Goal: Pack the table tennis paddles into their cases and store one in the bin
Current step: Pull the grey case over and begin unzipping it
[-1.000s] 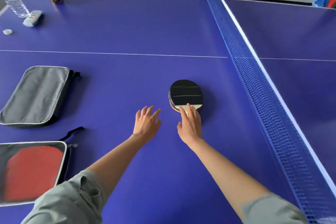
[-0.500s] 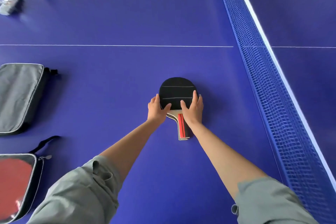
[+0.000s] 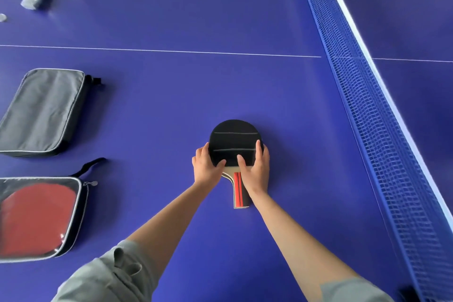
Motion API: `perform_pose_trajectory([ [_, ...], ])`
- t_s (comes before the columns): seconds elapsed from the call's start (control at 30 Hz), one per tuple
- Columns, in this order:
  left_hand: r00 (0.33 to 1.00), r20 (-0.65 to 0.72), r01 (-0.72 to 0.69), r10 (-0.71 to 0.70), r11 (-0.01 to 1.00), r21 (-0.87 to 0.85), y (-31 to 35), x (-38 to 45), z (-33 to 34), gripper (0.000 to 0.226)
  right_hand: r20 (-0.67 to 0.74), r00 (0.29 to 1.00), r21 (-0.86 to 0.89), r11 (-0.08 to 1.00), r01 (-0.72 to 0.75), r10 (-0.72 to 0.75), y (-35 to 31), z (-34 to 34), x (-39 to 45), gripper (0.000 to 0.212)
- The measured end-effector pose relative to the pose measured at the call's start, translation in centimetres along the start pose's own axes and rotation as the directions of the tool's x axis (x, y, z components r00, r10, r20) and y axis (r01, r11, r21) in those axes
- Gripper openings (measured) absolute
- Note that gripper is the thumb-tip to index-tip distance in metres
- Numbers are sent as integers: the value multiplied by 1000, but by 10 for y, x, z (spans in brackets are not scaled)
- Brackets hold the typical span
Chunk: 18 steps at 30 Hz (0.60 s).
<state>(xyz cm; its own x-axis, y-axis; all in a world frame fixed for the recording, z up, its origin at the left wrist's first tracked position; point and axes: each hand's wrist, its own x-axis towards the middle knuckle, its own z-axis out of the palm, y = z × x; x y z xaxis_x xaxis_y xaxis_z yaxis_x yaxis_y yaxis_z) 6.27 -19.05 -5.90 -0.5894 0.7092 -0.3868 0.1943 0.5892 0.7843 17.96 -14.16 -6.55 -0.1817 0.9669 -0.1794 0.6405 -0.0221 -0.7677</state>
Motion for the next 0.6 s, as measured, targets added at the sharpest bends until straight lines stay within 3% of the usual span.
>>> perform_pose_trajectory([
  [0.4,996,86,-45,33,989,142,-76,-87,-48,74,-8,1000,-88,996,-2,1,2,28,-120,68],
  [0.5,992,118,-70,52,985,157,-76,-87,-59,71,-4,999,-232,972,-38,39,-8,31,-119,66],
  [0.6,979,104,-199,175,933,301,-74,-75,-84,56,-4,992,-439,892,112,-127,-31,44,-111,51],
])
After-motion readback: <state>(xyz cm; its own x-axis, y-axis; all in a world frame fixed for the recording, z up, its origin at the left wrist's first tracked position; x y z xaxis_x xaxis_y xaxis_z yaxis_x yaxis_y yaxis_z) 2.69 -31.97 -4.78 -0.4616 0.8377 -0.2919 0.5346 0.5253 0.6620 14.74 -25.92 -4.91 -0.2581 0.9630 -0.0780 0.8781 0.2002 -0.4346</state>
